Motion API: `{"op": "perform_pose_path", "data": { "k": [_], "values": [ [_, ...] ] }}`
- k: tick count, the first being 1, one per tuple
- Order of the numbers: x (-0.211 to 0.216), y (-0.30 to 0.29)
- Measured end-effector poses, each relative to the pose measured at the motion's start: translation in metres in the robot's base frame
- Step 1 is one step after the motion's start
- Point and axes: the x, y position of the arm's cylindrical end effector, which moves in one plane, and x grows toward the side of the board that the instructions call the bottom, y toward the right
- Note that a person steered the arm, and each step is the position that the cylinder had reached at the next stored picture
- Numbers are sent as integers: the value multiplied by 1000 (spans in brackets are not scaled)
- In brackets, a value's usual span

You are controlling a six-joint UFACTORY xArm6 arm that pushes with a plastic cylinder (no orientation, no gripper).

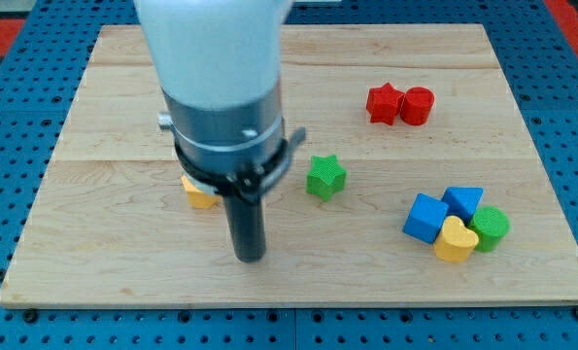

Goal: Push the green circle into the heart

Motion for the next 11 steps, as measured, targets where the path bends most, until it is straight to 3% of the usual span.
{"op": "perform_pose_path", "data": {
  "k": [2,4,5,9,11],
  "values": [
    [39,110],
    [30,248],
    [10,286],
    [-42,284],
    [-43,266]
  ]
}}
